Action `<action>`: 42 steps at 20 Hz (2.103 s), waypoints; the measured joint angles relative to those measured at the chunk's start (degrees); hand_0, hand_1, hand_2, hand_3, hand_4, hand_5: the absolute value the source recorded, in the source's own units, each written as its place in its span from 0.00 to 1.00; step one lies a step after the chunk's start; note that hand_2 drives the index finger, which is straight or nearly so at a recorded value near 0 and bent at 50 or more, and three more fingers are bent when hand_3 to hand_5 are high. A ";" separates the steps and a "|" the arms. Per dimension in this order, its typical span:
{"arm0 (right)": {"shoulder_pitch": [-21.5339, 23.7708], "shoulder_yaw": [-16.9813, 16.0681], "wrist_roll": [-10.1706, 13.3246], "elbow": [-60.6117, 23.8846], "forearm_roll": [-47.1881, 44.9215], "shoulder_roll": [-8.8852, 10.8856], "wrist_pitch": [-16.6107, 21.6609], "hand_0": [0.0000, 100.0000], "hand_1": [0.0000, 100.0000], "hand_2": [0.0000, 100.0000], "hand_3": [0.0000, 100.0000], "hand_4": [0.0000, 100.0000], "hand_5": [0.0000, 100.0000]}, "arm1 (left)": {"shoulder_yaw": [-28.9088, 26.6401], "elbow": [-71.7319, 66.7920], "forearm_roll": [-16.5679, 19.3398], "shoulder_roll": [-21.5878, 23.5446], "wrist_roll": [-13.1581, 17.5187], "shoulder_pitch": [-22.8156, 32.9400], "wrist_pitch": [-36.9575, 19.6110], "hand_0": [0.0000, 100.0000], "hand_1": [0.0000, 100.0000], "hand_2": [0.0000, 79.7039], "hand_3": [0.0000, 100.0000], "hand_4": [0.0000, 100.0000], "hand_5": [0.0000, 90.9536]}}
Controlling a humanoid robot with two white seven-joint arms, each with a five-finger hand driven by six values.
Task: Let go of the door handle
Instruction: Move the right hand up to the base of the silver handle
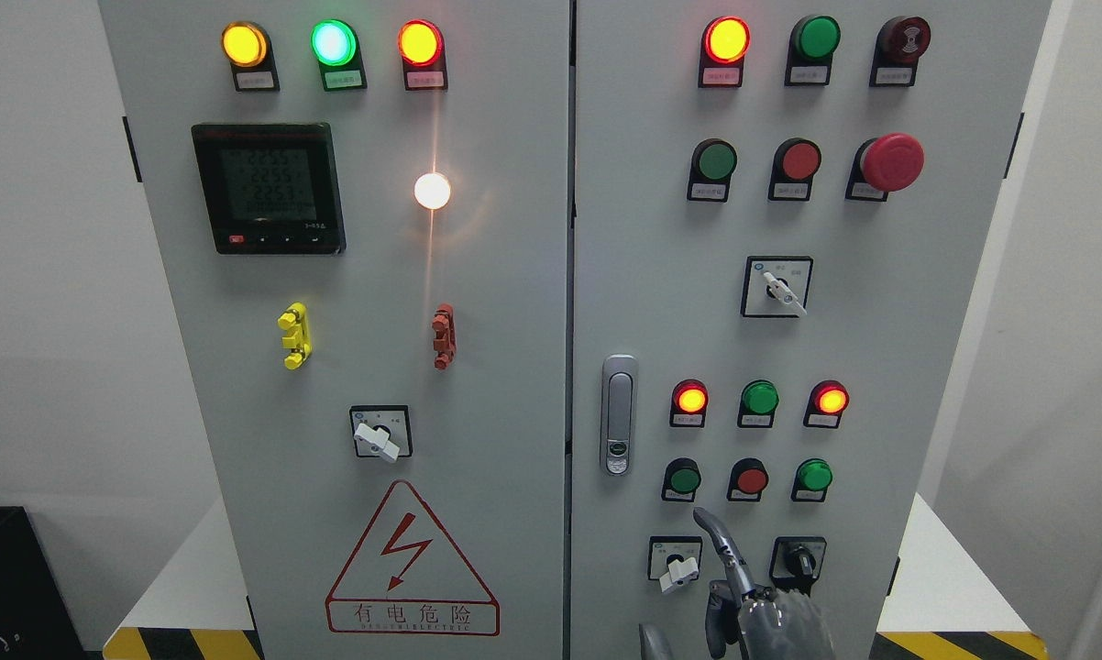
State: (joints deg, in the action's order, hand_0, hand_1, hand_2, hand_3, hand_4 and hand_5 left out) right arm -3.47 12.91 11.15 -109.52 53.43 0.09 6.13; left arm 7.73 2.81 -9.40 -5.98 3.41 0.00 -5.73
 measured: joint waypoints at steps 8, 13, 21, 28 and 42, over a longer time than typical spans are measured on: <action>-1.51 0.15 0.06 1.01 8.00 -0.04 -0.28 0.34 0.41 0.00 1.00 1.00 1.00 | 0.00 0.00 0.00 0.00 0.00 0.00 -0.20 0.12 0.56 0.00 0.00 0.00 0.00; -2.53 0.36 0.08 1.53 12.24 -0.05 -0.68 0.34 0.41 0.00 1.00 1.00 1.00 | 0.00 0.00 0.00 0.00 0.00 0.00 -0.21 0.12 0.56 0.00 0.00 0.00 0.00; -4.04 1.26 0.37 2.59 18.07 -0.07 -3.99 0.33 0.41 0.00 1.00 1.00 1.00 | 0.00 0.00 0.00 0.00 0.00 0.00 -0.21 0.12 0.56 0.00 0.00 0.00 0.00; -5.68 2.60 0.55 3.69 21.17 -0.08 -7.68 0.33 0.41 0.00 1.00 1.00 1.00 | 0.00 0.00 0.00 0.00 0.00 0.00 -0.21 0.12 0.56 0.00 0.00 0.00 0.00; -7.99 5.34 0.56 5.90 24.95 -1.94 -8.74 0.33 0.40 0.00 1.00 1.00 1.00 | 0.00 0.00 0.00 0.00 0.00 0.00 -0.41 0.12 0.56 0.00 0.00 0.00 0.00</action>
State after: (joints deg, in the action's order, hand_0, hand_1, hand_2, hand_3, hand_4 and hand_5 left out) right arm -11.46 18.25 11.71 -103.63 78.38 -1.86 -2.61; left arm 7.73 2.81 -9.40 -5.98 3.41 0.00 -6.14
